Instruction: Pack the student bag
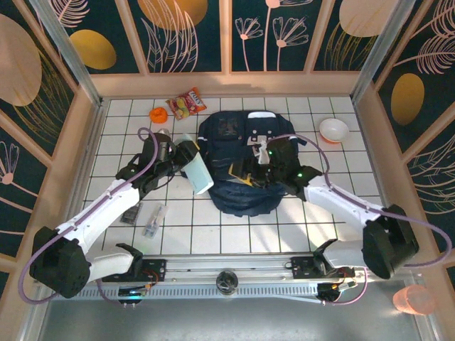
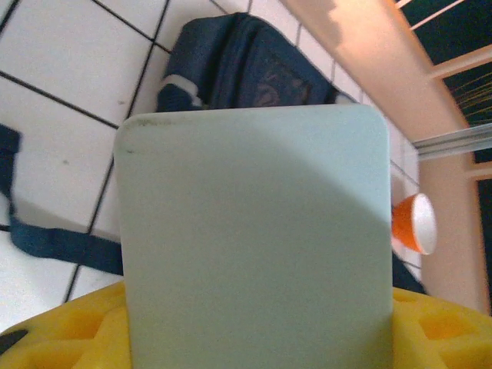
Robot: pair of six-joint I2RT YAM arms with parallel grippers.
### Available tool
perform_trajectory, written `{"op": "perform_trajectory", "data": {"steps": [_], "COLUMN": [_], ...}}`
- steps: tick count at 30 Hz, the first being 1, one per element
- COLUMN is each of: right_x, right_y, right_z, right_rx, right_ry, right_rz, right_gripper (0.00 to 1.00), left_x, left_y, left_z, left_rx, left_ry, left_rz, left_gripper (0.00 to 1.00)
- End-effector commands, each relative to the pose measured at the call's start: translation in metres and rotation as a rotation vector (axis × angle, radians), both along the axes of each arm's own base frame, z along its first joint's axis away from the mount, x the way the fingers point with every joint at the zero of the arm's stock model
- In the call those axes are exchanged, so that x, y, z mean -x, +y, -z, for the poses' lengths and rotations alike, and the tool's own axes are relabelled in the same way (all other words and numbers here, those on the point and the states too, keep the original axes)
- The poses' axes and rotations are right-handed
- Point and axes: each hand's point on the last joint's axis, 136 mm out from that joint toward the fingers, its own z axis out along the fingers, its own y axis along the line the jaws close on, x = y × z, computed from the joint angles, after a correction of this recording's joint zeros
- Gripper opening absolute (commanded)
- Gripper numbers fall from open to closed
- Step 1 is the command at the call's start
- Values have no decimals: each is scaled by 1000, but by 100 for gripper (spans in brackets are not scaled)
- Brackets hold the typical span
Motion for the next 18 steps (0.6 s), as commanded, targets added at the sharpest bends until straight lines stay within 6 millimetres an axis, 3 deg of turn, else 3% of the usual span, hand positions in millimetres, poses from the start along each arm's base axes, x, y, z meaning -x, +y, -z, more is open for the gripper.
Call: {"op": "perform_trajectory", "data": {"steps": [1, 7, 12, 18], "right_x": [30, 53, 32, 20], "right_y": [-12, -19, -15, 19], "right_z": [-4, -27, -53, -74], "right_rx": [29, -11, 16, 76], "right_ry": [9, -66, -230, -411], "right_rz": [-69, -118, -40, -62], "right_gripper": [59, 59, 63, 69], "left_x": [-11, -13, -14, -11], "left_y": [-17, -28, -35, -32], "left_z": [-31, -30, -33, -26], "left_rx": [144, 246, 317, 373], "left_ry": [-51, -31, -5, 39], "left_rz": [12, 16, 17, -28], "left_gripper": [42, 42, 41, 41]}}
